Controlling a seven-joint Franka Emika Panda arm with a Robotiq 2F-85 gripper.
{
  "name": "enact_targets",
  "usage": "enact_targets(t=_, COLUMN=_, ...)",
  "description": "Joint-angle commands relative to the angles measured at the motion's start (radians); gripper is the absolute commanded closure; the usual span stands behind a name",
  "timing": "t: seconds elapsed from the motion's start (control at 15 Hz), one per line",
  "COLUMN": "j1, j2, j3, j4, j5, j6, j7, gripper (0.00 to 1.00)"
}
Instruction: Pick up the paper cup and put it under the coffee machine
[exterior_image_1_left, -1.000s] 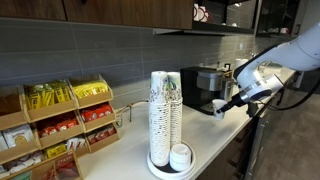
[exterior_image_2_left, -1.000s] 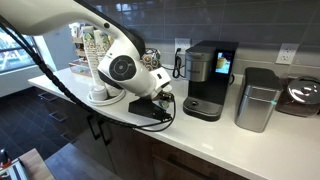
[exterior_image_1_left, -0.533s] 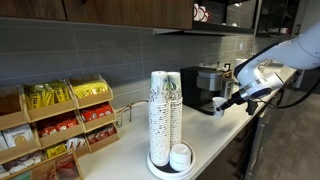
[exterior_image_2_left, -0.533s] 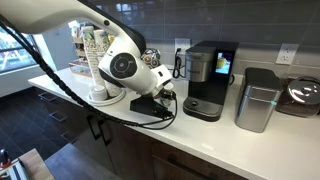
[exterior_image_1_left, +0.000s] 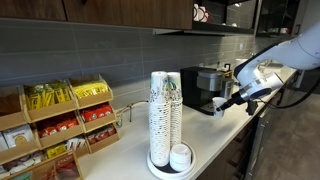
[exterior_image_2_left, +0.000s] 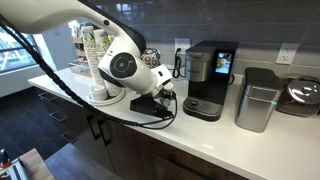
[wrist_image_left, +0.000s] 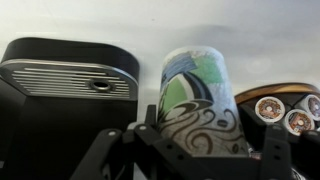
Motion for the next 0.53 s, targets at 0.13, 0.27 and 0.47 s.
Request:
enact_targets(t=0.13, j1=0.000, j2=0.000, j3=0.000, j4=0.000, j5=0.000, j6=0.000, j7=0.000, gripper=0.40)
enact_targets(t=0.27, j1=-0.004, j2=0.026, j3=-0.002, j4=0.034, j5=-0.001, j6=-0.012, j7=0.001, gripper=0.50)
enact_targets(t=0.47, j1=-0.011, j2=0.078, j3=-0.008, j4=0.102, j5=-0.006, j6=-0.009, j7=0.004, gripper=0.57)
